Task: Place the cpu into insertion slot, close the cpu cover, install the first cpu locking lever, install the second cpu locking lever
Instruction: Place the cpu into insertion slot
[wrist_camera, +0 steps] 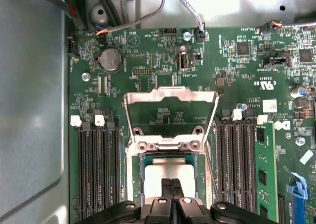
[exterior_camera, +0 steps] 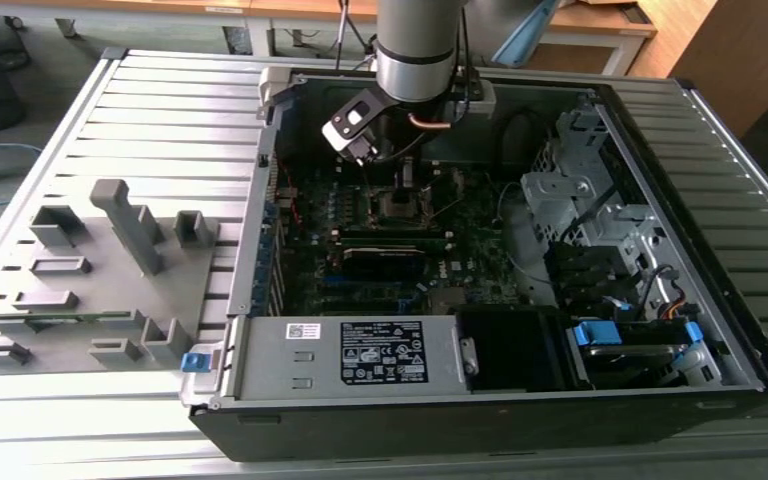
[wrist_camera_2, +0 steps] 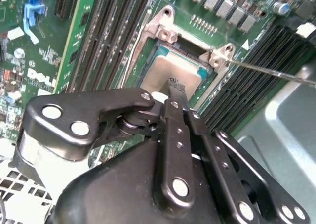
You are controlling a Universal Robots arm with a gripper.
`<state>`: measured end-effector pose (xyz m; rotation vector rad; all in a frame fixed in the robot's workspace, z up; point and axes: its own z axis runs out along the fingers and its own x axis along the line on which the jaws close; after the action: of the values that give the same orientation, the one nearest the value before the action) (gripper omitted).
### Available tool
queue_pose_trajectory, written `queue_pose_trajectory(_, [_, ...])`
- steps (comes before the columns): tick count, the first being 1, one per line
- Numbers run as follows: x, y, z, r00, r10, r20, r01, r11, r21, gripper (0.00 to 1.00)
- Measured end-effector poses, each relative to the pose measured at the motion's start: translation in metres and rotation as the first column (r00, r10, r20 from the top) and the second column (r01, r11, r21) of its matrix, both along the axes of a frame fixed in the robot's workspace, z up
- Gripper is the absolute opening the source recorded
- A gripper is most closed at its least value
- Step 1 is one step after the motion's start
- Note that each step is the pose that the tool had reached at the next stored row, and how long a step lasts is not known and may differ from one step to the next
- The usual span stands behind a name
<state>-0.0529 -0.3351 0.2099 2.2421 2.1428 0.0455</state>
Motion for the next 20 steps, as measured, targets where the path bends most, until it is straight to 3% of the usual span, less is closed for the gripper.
queue_pose_trajectory(5, [0.0, 0.0, -0.0001, 1.0, 0.003, -0.002, -0.003, 1.0, 0.0003, 0.11])
queue_pose_trajectory(8, [0.0, 0.0, -0.0004, 0.9988, 0.05, -0.0029, -0.05, 0.9988, 0.0004, 0.11])
queue_pose_trajectory(11, [0.0, 0.0, -0.0003, 0.9981, 0.062, -0.003, -0.062, 0.9981, 0.0004, 0.11])
queue_pose_trajectory(20, [0.0002, 0.0, -0.0025, 0.998, 0.064, -0.003, -0.064, 0.998, 0.0004, 0.11])
